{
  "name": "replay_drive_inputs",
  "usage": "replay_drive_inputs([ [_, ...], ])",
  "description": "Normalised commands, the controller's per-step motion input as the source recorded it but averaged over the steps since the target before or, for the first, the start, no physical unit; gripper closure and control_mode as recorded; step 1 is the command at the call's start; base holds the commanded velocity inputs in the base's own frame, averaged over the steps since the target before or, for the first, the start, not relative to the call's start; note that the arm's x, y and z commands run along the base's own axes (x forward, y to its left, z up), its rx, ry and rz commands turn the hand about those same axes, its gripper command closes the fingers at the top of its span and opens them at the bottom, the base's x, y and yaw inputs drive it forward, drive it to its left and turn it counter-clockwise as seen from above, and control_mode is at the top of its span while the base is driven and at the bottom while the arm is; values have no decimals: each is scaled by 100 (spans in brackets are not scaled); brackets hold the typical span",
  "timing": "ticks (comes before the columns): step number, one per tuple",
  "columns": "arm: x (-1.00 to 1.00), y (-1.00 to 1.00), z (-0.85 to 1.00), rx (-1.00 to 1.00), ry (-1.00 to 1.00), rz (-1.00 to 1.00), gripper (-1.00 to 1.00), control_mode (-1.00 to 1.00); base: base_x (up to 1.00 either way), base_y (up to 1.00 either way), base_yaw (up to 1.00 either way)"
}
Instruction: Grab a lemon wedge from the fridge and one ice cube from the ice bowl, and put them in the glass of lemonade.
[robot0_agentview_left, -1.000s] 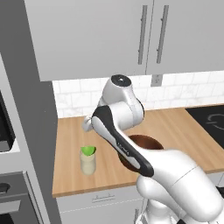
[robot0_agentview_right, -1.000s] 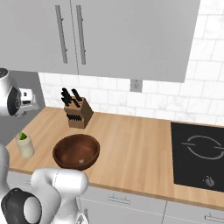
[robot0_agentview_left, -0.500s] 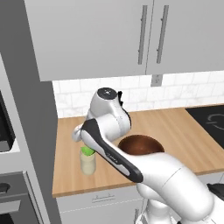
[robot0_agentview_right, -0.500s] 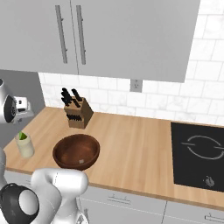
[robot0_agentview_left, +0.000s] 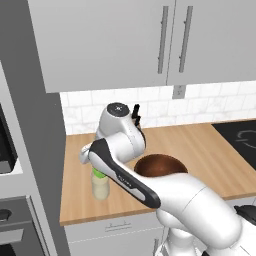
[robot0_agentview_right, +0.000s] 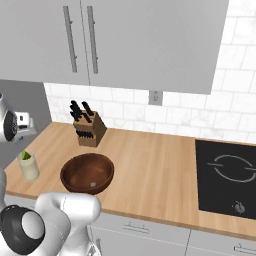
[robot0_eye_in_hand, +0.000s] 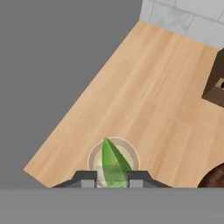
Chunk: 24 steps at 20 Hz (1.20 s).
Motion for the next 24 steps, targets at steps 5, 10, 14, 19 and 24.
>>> replay_drive_inputs([
  [5,0,2,-12,0,0,0,100,-100,0,0,0],
  [10,0,1,-6,0,0,0,100,-100,0,0,0],
  [14,0,0,-4,0,0,0,100,-100,0,0,0],
  [19,0,0,-7,0,1,0,100,-100,0,0,0],
  [24,0,0,0,0,9,0,100,-100,0,0,0],
])
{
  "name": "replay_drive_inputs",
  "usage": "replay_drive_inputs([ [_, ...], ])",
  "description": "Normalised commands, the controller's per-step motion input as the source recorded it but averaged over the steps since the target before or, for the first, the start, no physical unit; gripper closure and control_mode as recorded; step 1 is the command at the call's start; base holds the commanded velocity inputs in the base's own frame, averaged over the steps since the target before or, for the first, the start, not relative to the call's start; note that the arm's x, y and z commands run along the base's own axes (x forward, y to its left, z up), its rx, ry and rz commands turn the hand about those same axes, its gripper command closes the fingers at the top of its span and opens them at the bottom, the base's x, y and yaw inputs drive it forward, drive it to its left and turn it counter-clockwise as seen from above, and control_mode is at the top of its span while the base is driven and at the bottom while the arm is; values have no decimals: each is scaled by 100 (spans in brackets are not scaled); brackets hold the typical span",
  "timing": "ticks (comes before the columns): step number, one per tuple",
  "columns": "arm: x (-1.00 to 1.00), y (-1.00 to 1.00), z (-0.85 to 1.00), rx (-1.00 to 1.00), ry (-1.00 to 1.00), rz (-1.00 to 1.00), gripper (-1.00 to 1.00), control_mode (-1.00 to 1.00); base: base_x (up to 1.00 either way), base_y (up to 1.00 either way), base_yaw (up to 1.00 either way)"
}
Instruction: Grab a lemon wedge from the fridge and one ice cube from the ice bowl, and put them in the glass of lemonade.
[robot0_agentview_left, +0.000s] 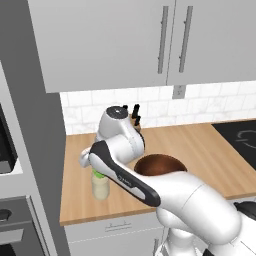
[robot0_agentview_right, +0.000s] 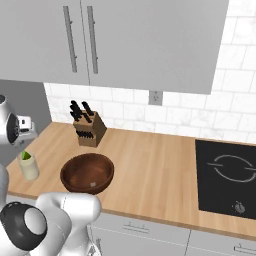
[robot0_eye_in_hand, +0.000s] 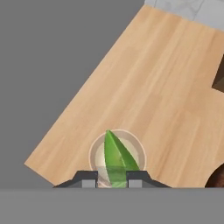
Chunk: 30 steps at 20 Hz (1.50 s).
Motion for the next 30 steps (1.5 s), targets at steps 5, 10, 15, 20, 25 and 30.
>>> replay_drive_inputs([
  [5,0,-1,0,0,8,0,100,-100,0,0,0],
  [10,0,-5,0,0,8,0,100,-100,0,0,0],
  [15,17,-1,0,0,13,0,100,-100,0,0,0],
  [20,3,0,13,0,7,0,100,-100,0,0,0],
  [25,0,9,0,-3,0,0,100,-100,0,0,0],
  [30,0,3,-3,0,-1,0,100,-100,0,0,0],
])
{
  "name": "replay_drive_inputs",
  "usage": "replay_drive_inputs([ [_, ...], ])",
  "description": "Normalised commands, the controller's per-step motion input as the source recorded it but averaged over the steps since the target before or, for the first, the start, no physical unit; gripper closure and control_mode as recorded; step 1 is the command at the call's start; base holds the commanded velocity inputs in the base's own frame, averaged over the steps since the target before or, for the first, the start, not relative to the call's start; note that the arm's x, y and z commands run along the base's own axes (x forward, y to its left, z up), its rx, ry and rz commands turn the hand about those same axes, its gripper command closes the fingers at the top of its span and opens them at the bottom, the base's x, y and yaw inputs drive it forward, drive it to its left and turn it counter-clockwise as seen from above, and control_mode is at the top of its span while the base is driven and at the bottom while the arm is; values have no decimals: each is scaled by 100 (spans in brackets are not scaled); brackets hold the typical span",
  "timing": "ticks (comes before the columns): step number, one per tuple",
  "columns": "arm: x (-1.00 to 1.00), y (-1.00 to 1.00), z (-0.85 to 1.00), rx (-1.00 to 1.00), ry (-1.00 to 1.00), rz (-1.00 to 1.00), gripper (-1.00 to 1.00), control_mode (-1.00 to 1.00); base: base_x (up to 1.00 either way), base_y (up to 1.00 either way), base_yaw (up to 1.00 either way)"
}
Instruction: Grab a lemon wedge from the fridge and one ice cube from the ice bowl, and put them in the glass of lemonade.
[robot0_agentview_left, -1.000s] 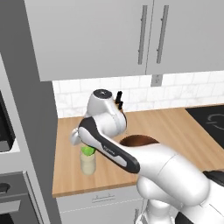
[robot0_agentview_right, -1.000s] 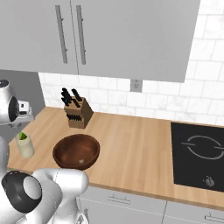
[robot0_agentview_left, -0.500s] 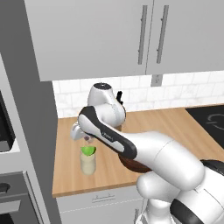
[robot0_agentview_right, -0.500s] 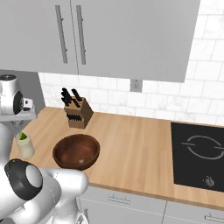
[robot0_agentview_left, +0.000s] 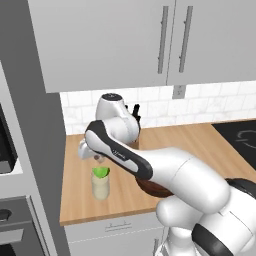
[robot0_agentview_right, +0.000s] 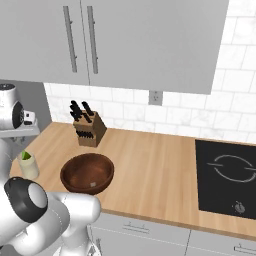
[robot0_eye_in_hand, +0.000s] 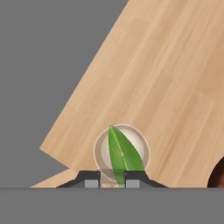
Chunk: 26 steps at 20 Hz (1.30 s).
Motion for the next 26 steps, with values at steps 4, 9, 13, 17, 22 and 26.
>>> replay_drive_inputs([
  [4,0,0,-16,0,0,0,100,-100,0,0,0],
  [9,0,0,-2,0,0,0,100,-100,0,0,0],
  [13,0,0,0,0,0,0,100,-100,0,0,0],
  [17,0,0,0,0,0,0,-100,-100,0,0,0],
  [22,0,0,0,0,0,0,-100,-100,0,0,0],
  [26,0,0,0,0,0,0,-100,-100,0,0,0],
])
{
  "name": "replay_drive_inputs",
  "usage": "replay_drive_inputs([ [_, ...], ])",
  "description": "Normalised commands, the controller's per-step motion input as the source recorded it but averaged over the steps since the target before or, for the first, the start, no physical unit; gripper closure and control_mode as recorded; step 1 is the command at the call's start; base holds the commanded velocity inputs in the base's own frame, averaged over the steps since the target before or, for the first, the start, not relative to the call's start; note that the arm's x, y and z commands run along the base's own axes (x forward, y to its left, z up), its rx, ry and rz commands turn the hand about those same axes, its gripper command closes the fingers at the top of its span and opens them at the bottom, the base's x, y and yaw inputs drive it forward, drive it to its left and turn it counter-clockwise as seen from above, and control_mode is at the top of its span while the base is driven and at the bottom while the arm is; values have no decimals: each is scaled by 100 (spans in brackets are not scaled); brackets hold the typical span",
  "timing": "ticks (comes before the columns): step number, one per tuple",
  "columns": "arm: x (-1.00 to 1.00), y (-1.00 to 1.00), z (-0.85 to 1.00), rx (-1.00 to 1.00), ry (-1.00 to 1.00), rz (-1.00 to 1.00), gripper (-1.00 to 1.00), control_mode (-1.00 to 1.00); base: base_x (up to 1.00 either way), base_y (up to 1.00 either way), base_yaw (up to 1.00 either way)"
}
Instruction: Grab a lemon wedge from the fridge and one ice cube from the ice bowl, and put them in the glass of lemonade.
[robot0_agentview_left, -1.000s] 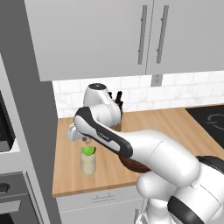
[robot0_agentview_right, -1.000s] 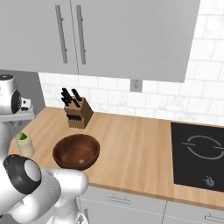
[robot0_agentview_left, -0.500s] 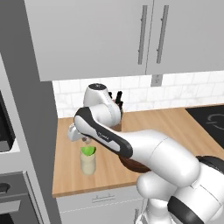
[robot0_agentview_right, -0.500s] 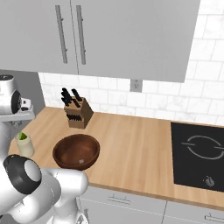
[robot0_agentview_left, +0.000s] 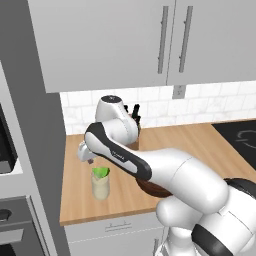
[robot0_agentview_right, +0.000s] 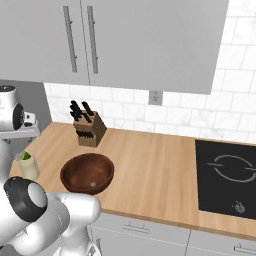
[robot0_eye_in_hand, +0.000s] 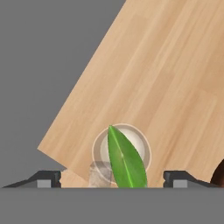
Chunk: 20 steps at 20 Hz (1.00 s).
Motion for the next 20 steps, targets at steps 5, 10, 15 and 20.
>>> replay_drive_inputs([
  [5,0,0,0,0,0,0,-100,-100,0,0,0],
  [10,0,0,0,0,0,0,-100,-100,0,0,0],
  [15,-12,0,0,0,-1,0,-100,-100,0,0,0],
  [20,-25,0,6,0,-3,0,-100,-100,0,0,0],
])
